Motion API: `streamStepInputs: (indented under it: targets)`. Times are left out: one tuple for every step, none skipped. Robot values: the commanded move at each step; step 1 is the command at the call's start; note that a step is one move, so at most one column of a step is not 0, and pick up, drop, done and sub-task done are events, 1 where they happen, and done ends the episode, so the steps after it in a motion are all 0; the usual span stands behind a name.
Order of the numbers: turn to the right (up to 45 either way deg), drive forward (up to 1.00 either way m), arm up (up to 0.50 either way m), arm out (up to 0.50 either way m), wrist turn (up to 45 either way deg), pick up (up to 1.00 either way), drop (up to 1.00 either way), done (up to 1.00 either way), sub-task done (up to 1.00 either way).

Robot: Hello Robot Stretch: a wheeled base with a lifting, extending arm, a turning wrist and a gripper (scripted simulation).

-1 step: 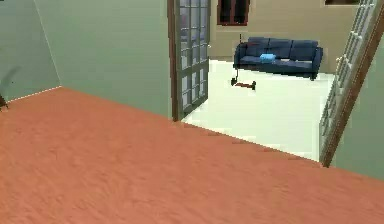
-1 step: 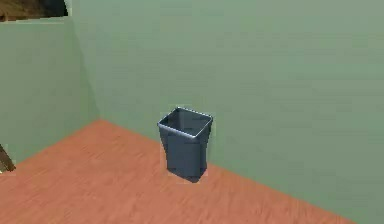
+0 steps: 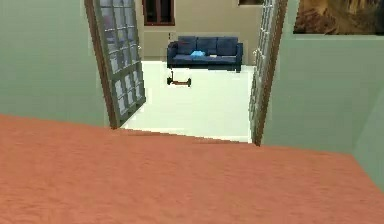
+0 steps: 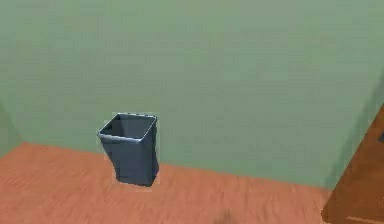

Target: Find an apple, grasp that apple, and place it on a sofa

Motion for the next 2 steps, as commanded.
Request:
streamStepInputs:
  targets:
    - [0.0,1.0,0.0,0.0,0.0,0.0,0.0,0.0,0.0]
    - [0.0,0.85,0.0,0.0,0.0,0.0,0.0,0.0,0.0]
